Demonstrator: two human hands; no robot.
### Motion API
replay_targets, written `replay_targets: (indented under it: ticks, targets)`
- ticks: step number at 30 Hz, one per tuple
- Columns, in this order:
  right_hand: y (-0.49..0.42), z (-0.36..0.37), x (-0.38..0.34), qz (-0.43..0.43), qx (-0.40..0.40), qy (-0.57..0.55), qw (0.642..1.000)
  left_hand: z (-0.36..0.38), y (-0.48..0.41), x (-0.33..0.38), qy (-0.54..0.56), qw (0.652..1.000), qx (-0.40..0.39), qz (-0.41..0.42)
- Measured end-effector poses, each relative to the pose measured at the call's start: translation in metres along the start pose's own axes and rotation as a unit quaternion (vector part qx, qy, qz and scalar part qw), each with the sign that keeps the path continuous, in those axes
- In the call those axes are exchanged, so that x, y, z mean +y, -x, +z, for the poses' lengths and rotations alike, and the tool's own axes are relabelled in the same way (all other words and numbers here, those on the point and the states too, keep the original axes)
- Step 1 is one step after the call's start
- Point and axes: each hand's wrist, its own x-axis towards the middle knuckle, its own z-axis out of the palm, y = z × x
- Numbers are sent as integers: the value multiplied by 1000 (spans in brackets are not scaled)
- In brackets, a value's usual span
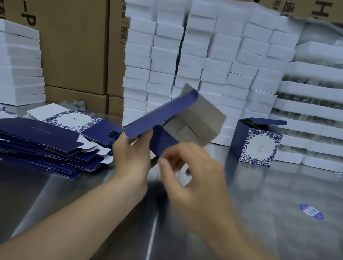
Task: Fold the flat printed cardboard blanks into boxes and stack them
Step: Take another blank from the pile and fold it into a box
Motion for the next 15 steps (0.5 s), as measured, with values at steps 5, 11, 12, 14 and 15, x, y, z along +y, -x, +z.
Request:
replay_targets:
  ticks: [5,11,12,14,15]
  targets:
    - [9,12,-16,274,-131,-236,923,0,2,-1,124,986,11,-115]
    - [-3,11,-7,502,-48,-382,775,6,13,-12,121,982,-68,-130]
    - [-4,11,-6,515,-26,-407,754,7,14,-14,114,983,-71,-122]
    - [-5,9,-6,531,9,-445,722,8,15,-17,111,985,-74,-109]
    - [-6,8,-5,534,21,-452,715,8,15,-18,119,983,-80,-110]
